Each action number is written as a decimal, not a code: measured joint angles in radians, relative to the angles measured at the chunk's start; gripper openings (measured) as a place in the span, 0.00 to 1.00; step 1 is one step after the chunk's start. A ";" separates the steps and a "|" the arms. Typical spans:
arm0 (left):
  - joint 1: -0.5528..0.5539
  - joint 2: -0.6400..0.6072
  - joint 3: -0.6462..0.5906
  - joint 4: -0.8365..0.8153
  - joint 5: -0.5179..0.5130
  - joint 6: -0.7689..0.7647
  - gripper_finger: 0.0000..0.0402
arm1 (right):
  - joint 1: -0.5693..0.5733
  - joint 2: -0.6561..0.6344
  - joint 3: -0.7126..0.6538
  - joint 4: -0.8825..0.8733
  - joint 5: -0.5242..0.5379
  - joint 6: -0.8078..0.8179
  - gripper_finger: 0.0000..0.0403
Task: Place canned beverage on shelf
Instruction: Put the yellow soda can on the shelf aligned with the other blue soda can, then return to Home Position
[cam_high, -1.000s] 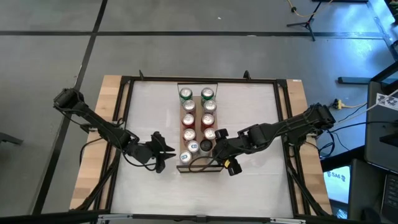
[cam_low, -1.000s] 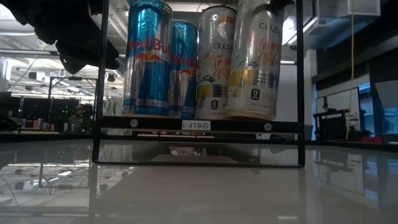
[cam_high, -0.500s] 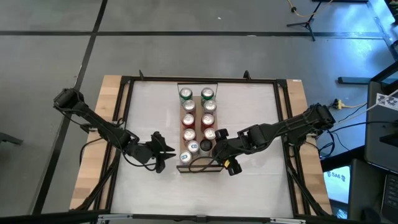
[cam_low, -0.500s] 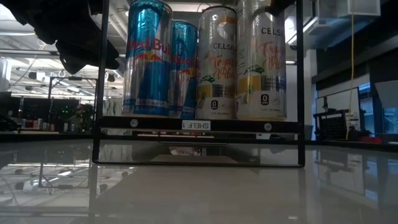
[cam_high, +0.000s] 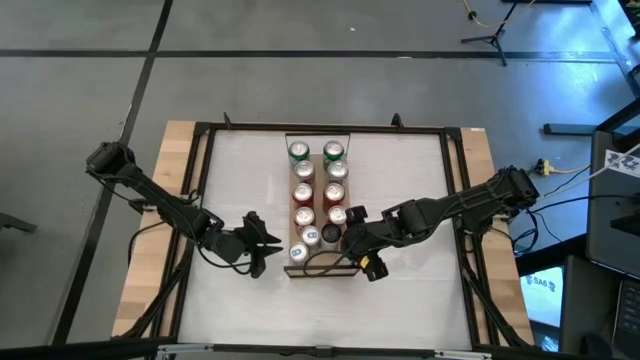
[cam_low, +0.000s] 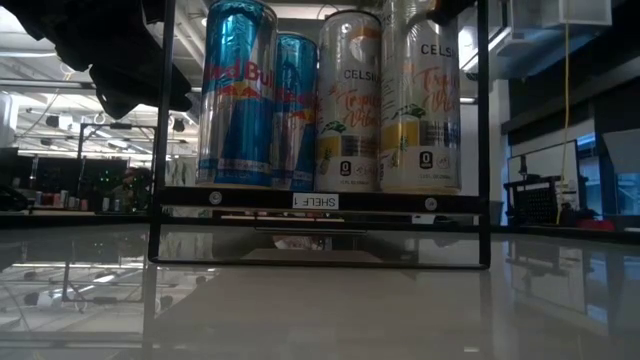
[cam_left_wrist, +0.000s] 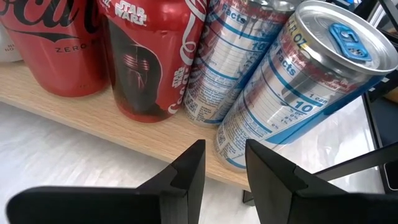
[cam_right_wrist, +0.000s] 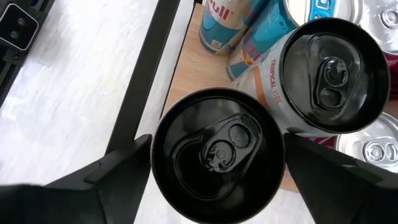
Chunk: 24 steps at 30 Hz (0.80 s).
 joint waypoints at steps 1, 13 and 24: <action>0.000 0.000 0.000 0.000 0.000 0.000 0.26 | 0.000 0.000 0.000 0.000 0.001 0.000 0.89; 0.000 0.000 0.000 0.000 0.000 0.000 0.26 | 0.001 0.000 0.052 -0.041 -0.006 0.000 0.92; 0.000 0.000 0.000 0.000 0.001 0.001 0.26 | 0.002 -0.001 0.178 -0.207 -0.031 0.000 0.92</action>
